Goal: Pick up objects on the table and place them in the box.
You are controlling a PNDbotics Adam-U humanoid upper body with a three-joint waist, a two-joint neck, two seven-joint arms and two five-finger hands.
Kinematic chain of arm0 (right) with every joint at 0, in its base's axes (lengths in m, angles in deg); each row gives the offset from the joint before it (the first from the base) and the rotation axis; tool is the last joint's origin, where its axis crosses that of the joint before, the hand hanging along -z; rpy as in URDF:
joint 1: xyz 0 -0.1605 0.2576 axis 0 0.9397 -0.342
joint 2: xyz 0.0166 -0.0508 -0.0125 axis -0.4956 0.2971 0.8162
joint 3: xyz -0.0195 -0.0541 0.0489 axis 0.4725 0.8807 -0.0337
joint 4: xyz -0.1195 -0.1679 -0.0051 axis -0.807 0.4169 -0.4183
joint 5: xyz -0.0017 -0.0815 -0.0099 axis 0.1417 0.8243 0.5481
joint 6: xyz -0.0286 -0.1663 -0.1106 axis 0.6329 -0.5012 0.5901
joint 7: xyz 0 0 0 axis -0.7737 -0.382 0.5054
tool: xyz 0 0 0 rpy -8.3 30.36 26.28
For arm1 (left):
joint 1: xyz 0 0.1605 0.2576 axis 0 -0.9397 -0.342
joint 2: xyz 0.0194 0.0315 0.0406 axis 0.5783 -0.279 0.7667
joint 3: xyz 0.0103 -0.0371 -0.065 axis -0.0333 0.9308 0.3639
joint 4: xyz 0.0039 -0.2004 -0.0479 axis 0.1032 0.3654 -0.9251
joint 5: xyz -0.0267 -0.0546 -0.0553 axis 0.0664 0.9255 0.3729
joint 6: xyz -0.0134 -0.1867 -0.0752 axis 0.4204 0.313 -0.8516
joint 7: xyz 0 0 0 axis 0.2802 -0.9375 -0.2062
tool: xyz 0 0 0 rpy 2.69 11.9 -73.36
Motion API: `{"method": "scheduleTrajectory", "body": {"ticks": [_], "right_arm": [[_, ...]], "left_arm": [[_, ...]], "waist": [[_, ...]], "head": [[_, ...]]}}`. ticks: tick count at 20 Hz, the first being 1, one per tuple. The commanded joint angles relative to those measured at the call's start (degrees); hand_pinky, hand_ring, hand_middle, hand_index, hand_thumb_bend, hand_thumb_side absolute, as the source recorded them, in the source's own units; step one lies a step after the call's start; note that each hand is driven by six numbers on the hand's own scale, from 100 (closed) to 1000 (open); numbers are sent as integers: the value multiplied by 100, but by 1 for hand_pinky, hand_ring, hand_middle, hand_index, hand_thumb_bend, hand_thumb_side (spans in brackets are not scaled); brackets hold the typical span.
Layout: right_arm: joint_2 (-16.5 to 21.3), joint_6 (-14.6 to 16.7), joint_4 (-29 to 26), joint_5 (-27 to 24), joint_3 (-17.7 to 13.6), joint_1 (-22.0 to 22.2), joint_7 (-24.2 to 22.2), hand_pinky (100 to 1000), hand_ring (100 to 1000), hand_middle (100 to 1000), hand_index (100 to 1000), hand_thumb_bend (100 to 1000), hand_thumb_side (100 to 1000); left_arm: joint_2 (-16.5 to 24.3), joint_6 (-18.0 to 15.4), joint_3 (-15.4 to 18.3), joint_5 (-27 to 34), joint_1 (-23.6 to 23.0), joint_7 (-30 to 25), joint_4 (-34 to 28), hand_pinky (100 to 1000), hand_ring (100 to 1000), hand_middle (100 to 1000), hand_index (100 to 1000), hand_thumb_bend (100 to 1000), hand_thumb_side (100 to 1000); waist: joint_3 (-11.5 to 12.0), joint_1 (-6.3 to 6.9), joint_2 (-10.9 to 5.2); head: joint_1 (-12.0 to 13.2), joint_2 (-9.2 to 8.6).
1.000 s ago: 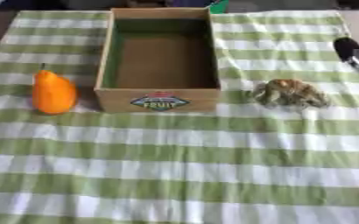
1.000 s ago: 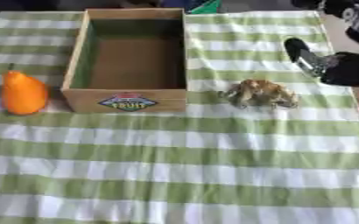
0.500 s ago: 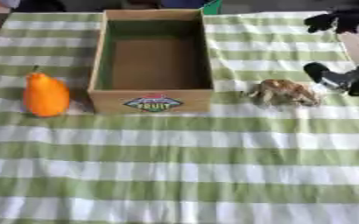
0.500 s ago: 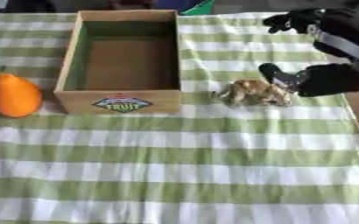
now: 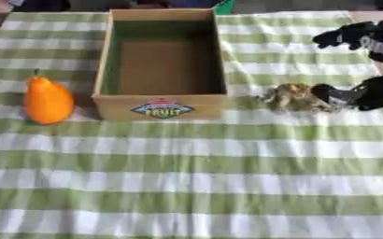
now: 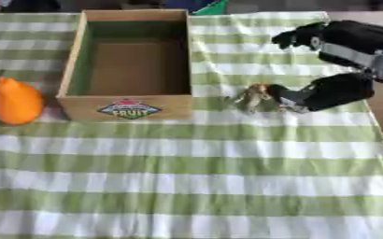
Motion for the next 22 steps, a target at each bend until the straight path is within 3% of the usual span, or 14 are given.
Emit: {"method": "scheduleTrajectory", "body": {"ticks": [1, 4, 5, 6, 10, 15, 22], "right_arm": [[109, -255, -77, -233, -99, -68, 387, 771, 845, 796, 953, 100, 566], [152, -210, -77, -267, -2, -35, 422, 790, 869, 814, 984, 102, 747], [164, -159, -77, -208, 33, -30, 349, 806, 888, 836, 1000, 304, 777], [176, -112, -77, -114, 64, -28, 249, 814, 897, 844, 1000, 371, 782], [158, -102, 2, 317, 104, -91, -92, 821, 908, 860, 1000, 498, 777], [-34, 53, 523, 622, 223, -371, -477, 840, 928, 898, 1000, 505, 726], [-353, 250, 1303, 814, 332, -792, -701, 828, 917, 895, 1000, 425, 662]], "left_arm": [[162, 1, 18, -7, 65, -4, -96, 765, 837, 780, 848, 100, 1000], [161, -10, 15, -1, 85, 10, -96, 764, 837, 779, 846, 100, 1000], [158, -15, 9, 4, 95, 14, -96, 763, 837, 779, 845, 100, 1000], [154, -21, 1, 7, 105, 13, -96, 763, 837, 779, 845, 100, 1000], [147, -32, -12, 5, 129, 17, -96, 763, 837, 779, 844, 100, 1000], [146, -39, -23, 6, 144, 17, -96, 763, 837, 778, 843, 100, 1000], [135, -43, -38, 27, 150, 29, -96, 760, 836, 774, 840, 100, 1000]], "waist": [[13, 9, -80], [24, 7, -64], [28, 6, -60], [32, 5, -55], [45, 1, -44], [78, -3, -34], [93, -9, -10]], "head": [[-23, -18], [-27, -24], [-34, -28], [-41, -32], [-68, -37], [-134, -53], [-183, -35]]}}
